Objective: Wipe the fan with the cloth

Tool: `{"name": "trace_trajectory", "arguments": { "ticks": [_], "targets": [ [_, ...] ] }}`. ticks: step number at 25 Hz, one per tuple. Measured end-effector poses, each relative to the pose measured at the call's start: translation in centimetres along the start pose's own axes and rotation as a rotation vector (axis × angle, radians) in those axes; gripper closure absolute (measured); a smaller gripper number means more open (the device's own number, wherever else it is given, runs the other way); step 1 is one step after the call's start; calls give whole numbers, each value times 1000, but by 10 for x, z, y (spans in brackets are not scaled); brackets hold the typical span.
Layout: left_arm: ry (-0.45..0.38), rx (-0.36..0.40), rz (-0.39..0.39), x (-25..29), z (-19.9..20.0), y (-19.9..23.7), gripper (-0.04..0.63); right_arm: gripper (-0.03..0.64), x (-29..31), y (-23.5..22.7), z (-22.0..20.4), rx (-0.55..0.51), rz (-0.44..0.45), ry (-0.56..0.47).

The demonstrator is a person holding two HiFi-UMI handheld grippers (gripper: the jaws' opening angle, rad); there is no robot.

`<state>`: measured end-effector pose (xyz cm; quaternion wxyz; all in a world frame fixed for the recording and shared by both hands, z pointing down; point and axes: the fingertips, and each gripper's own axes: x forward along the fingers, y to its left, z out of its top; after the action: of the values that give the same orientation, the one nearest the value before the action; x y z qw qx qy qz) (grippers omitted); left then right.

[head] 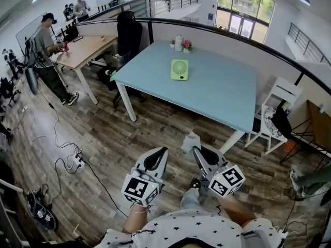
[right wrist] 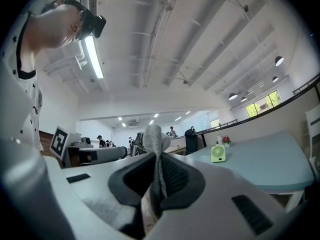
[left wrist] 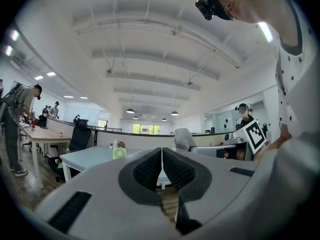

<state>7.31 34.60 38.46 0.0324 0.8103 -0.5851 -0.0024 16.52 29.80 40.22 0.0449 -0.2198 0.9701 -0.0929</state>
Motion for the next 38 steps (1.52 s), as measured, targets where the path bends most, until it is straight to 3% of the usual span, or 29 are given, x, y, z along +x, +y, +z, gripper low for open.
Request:
{"name": "trace_trajectory", "arguments": {
  "ticks": [14, 38],
  "targets": [
    [12, 13, 72, 64, 10, 30, 563, 591, 39, -69, 12, 40, 33, -12],
    [31, 29, 26, 190, 12, 11, 563, 591, 38, -182, 42, 62, 10, -63]
  ]
}}
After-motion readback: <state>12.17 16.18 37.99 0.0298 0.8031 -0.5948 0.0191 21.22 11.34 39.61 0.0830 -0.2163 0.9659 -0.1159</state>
